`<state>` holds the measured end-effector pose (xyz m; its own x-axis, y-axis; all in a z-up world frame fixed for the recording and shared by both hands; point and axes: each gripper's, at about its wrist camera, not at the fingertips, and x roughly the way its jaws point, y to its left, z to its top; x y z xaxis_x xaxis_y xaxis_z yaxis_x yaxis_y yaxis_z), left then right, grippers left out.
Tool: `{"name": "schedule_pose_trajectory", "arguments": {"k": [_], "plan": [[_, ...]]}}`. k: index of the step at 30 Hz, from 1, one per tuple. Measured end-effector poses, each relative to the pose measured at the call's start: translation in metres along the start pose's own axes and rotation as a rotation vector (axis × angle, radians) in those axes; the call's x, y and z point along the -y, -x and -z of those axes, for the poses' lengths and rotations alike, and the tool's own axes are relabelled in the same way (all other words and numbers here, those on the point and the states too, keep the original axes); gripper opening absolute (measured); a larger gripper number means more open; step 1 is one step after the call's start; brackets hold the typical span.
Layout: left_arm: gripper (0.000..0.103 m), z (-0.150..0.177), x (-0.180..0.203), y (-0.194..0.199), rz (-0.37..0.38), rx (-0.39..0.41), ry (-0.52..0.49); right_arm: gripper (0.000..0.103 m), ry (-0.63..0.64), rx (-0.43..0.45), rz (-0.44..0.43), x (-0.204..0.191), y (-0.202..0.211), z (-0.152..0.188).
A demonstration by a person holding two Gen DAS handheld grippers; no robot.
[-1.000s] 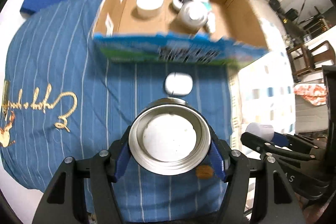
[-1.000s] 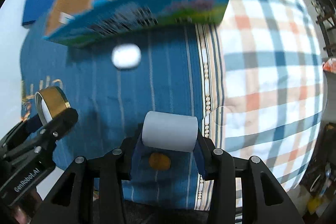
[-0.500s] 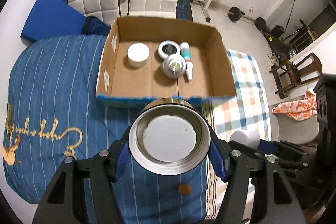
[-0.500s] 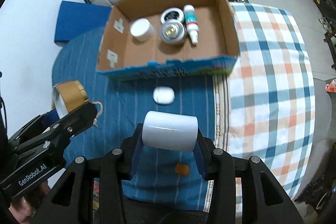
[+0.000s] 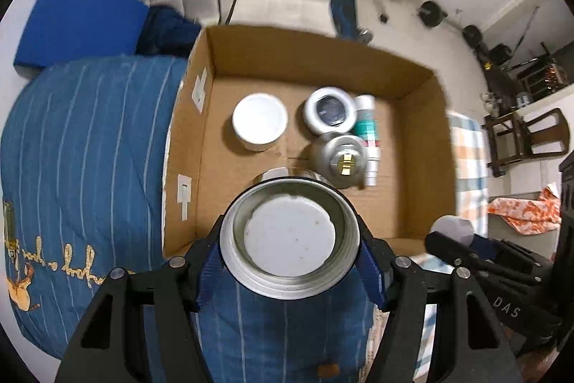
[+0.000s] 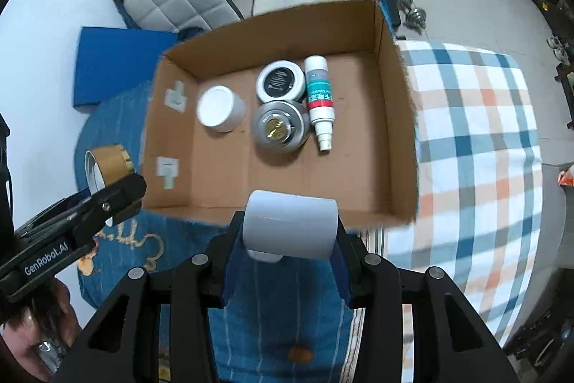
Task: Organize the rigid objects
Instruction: 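Carry the tin lid and white cylinder over the box with both tools, then lower the tin lid and cylinder into the box and open both tools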
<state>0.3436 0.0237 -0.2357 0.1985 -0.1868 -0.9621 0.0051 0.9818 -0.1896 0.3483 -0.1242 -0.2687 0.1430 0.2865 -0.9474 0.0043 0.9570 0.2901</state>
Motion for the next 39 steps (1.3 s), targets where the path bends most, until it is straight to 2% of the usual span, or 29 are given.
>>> {"name": "schedule_pose_trajectory", "arguments": {"k": [5,10,18,24,29,30,32,39], "plan": [[0.063,-0.015,-0.017,-0.068,-0.026,-0.138,0.031,0.045,-0.011,-0.106,0.023,0.008,-0.063,-0.025],[0.063,-0.020,-0.029,-0.126,-0.017,-0.267,0.062,0.045,0.007,-0.199,0.018,0.002,-0.114,-0.031],[0.063,-0.022,-0.035,-0.165,-0.007,-0.343,0.079,0.046,0.037,-0.272,0.036,-0.011,-0.163,-0.037],[0.063,-0.018,-0.043,-0.179,0.001,-0.383,0.101,0.046,0.049,-0.297,0.058,-0.014,-0.179,-0.041],[0.064,-0.015,-0.047,-0.175,0.009,-0.389,0.133,0.048,0.042,-0.318,0.067,-0.014,-0.184,-0.043],[0.065,-0.014,-0.048,-0.174,0.011,-0.390,0.141,0.050,0.040,-0.319,0.065,-0.014,-0.182,-0.045],[0.073,-0.017,-0.047,-0.169,0.022,-0.382,0.149,0.063,0.041,-0.305,0.070,-0.013,-0.177,-0.045],[0.088,-0.014,-0.035,-0.134,0.020,-0.288,0.127,0.072,0.047,-0.259,0.086,-0.007,-0.151,-0.049]]}}
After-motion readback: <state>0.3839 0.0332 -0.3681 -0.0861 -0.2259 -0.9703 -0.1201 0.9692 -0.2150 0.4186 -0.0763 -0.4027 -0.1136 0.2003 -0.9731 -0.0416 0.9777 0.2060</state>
